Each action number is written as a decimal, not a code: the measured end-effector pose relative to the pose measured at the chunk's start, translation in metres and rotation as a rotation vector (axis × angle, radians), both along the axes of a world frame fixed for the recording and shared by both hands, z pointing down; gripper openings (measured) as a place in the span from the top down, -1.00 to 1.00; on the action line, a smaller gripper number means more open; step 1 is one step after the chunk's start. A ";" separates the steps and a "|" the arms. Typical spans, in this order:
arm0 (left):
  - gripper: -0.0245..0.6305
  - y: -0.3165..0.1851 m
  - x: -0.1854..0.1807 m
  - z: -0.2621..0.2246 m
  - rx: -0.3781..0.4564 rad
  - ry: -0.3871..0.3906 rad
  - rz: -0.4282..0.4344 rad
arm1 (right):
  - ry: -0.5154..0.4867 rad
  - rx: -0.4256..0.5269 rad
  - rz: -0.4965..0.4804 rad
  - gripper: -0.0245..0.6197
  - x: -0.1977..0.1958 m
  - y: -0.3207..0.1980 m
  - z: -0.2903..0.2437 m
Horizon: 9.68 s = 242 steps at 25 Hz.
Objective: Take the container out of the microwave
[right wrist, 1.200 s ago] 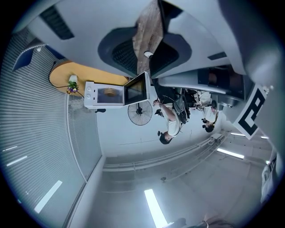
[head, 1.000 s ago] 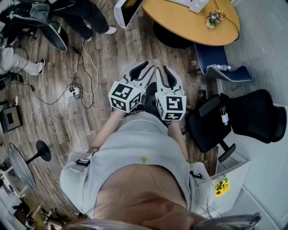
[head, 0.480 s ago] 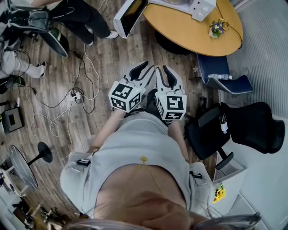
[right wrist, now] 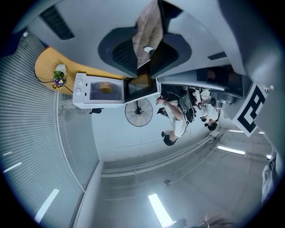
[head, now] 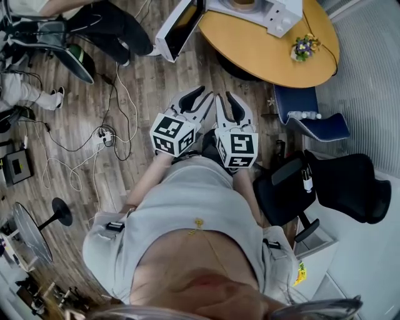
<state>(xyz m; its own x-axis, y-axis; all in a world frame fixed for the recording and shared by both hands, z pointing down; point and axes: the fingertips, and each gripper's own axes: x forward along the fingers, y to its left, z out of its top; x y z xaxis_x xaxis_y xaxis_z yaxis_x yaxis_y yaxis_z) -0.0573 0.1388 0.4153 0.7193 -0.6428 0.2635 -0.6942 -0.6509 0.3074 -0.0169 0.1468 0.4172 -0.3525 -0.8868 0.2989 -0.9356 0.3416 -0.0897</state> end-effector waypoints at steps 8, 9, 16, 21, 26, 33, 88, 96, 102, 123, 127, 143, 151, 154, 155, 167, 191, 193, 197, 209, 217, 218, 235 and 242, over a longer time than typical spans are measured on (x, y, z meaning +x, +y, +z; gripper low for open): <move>0.58 -0.033 0.018 -0.006 0.013 0.000 -0.039 | 0.009 0.009 -0.038 0.61 0.019 -0.035 -0.005; 0.58 -0.037 0.021 -0.006 0.014 -0.001 -0.043 | 0.008 0.011 -0.042 0.61 0.022 -0.040 -0.005; 0.58 -0.069 0.043 -0.007 0.015 0.000 -0.077 | -0.008 0.022 -0.063 0.61 0.046 -0.077 -0.008; 0.58 -0.093 0.060 -0.003 0.009 0.008 -0.116 | 0.000 0.023 -0.098 0.61 0.064 -0.099 -0.006; 0.58 -0.110 0.074 0.000 0.011 0.011 -0.143 | 0.010 0.034 -0.132 0.61 0.078 -0.119 -0.006; 0.58 -0.130 0.087 0.009 -0.014 0.006 -0.158 | 0.009 0.022 -0.143 0.61 0.091 -0.136 -0.001; 0.58 -0.341 0.081 0.035 -0.067 0.013 -0.020 | 0.067 -0.048 0.009 0.59 0.093 -0.347 0.028; 0.58 -0.369 0.079 0.037 -0.050 0.019 0.032 | 0.071 -0.058 0.040 0.59 0.080 -0.378 0.038; 0.58 -0.380 0.083 0.041 -0.059 0.027 0.044 | 0.089 -0.072 0.057 0.59 0.084 -0.395 0.044; 0.58 -0.412 0.097 0.057 -0.107 0.017 0.013 | 0.158 -0.147 0.001 0.59 0.101 -0.442 0.081; 0.58 -0.411 0.099 0.061 -0.116 0.012 0.018 | 0.201 -0.164 -0.017 0.59 0.103 -0.450 0.093; 0.58 -0.408 0.089 0.076 -0.150 -0.019 -0.018 | 0.480 -0.224 -0.134 0.57 0.107 -0.482 0.146; 0.58 -0.408 0.076 0.080 -0.164 -0.020 -0.058 | 0.550 -0.259 -0.173 0.57 0.105 -0.494 0.171; 0.58 -0.407 0.072 0.082 -0.174 -0.020 -0.067 | 0.566 -0.271 -0.184 0.57 0.104 -0.498 0.178; 0.58 -0.406 0.071 0.082 -0.177 -0.019 -0.071 | 0.567 -0.274 -0.186 0.56 0.104 -0.500 0.179; 0.58 -0.403 0.054 0.086 -0.197 -0.018 -0.109 | 0.592 -0.366 -0.244 0.54 0.095 -0.517 0.203; 0.58 -0.396 0.050 0.078 -0.172 -0.005 -0.088 | 0.574 -0.337 -0.223 0.81 0.101 -0.504 0.196; 0.58 -0.395 0.050 0.077 -0.171 -0.003 -0.084 | 0.573 -0.335 -0.223 0.81 0.102 -0.501 0.194; 0.58 -0.394 0.051 0.075 -0.167 0.004 -0.079 | 0.570 -0.332 -0.216 0.81 0.104 -0.497 0.192; 0.58 -0.389 0.058 0.069 -0.146 0.011 -0.063 | 0.574 -0.311 -0.209 0.81 0.113 -0.488 0.182; 0.58 -0.388 0.058 0.066 -0.142 0.014 -0.059 | 0.588 -0.292 -0.215 0.81 0.112 -0.479 0.171; 0.58 -0.387 0.060 0.066 -0.141 0.012 -0.055 | 0.590 -0.292 -0.217 0.81 0.112 -0.478 0.171; 0.58 -0.377 0.062 0.065 -0.132 0.013 -0.027 | 0.596 -0.299 -0.221 0.81 0.112 -0.462 0.169; 0.58 -0.374 0.060 0.066 -0.131 0.015 -0.017 | 0.615 -0.299 -0.242 0.81 0.105 -0.454 0.167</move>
<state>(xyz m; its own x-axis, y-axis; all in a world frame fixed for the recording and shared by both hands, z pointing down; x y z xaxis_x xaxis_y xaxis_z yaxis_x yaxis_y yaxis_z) 0.0022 -0.2347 0.4811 0.7132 -0.6157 0.3351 -0.6994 -0.5929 0.3991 0.0876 -0.3076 0.5845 -0.2183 -0.6545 0.7239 -0.7482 0.5885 0.3064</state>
